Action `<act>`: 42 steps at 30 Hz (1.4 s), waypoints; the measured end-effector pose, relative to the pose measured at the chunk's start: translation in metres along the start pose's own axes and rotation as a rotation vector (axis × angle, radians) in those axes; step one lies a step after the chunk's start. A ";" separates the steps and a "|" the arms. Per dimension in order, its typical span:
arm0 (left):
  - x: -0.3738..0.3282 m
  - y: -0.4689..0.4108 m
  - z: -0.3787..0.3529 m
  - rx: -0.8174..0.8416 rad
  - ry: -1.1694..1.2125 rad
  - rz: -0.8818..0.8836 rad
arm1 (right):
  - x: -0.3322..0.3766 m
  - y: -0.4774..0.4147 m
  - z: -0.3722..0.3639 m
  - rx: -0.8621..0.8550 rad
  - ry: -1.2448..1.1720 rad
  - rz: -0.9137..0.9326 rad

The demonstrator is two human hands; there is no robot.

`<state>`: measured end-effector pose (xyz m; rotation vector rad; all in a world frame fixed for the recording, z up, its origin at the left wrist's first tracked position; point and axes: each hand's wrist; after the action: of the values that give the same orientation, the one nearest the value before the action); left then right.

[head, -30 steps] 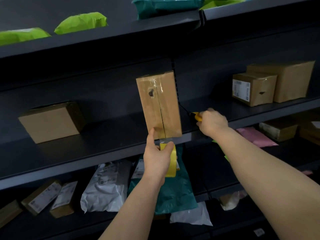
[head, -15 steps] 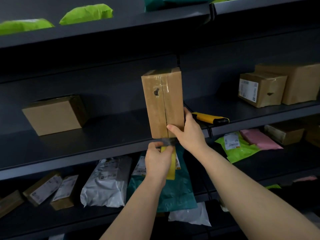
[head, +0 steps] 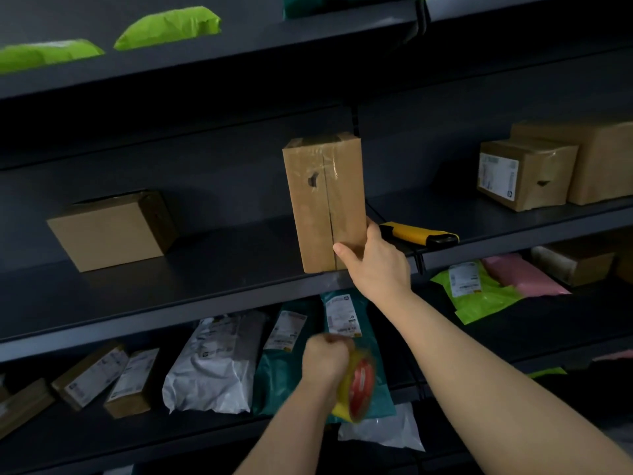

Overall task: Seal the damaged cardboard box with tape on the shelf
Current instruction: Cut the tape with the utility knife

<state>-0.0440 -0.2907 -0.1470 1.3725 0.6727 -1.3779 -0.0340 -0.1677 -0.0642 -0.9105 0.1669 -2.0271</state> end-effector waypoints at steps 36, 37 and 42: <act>0.049 0.093 0.169 0.119 0.005 -0.604 | 0.087 0.219 -0.024 0.255 -0.680 -0.266; 0.051 0.096 0.171 0.124 0.005 -0.602 | 0.089 0.223 -0.025 0.225 -0.652 -0.259; 0.045 0.108 0.171 0.058 -0.157 -0.601 | 0.100 0.240 -0.028 -0.017 -0.318 -0.133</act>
<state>0.0001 -0.4923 -0.1283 1.1300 0.9937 -1.9670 0.0746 -0.3949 -0.1344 -1.2686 -0.0534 -1.9714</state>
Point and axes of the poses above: each hand's wrist, its own y-axis away from the middle knuckle, its own z-axis out of the back of the hand, x = y × z, and after that the axes turned 5 degrees about y, right-handed
